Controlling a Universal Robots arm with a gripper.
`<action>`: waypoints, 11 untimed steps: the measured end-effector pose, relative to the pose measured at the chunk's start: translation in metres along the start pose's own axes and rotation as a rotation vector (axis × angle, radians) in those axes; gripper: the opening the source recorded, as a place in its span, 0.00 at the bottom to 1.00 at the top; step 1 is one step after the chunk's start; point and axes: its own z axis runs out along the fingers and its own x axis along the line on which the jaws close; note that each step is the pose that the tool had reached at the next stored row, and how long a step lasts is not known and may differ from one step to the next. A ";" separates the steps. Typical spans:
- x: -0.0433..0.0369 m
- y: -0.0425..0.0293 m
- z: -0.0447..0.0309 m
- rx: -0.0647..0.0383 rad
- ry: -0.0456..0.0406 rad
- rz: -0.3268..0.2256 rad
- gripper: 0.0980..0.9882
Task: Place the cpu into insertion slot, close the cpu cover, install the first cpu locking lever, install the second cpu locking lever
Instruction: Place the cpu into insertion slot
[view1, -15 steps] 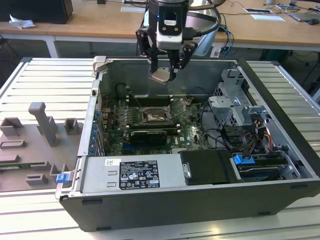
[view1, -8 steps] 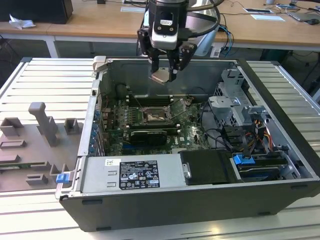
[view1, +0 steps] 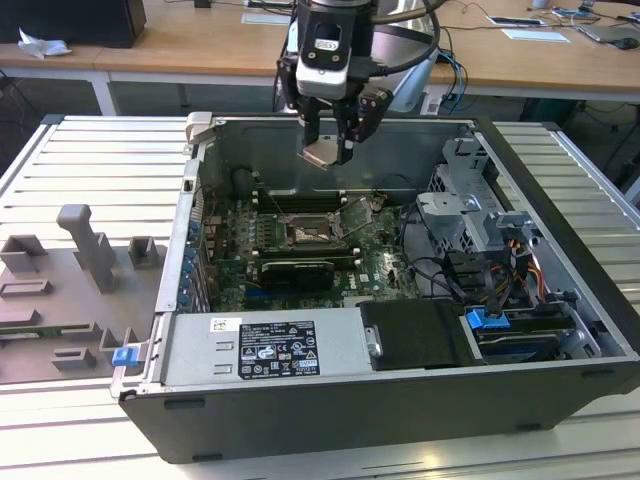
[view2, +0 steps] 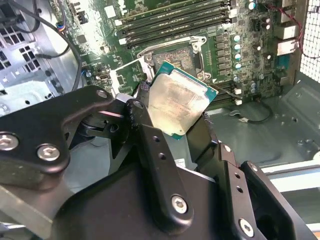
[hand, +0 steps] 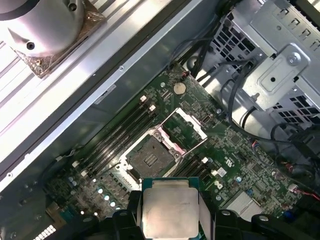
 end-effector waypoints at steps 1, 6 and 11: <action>0.0000 0.0000 0.0001 0.000 -0.0008 0.010 0.50; 0.0000 0.0000 0.0005 0.002 -0.0059 0.078 0.50; 0.0000 -0.0001 0.0017 0.002 -0.0123 0.198 0.50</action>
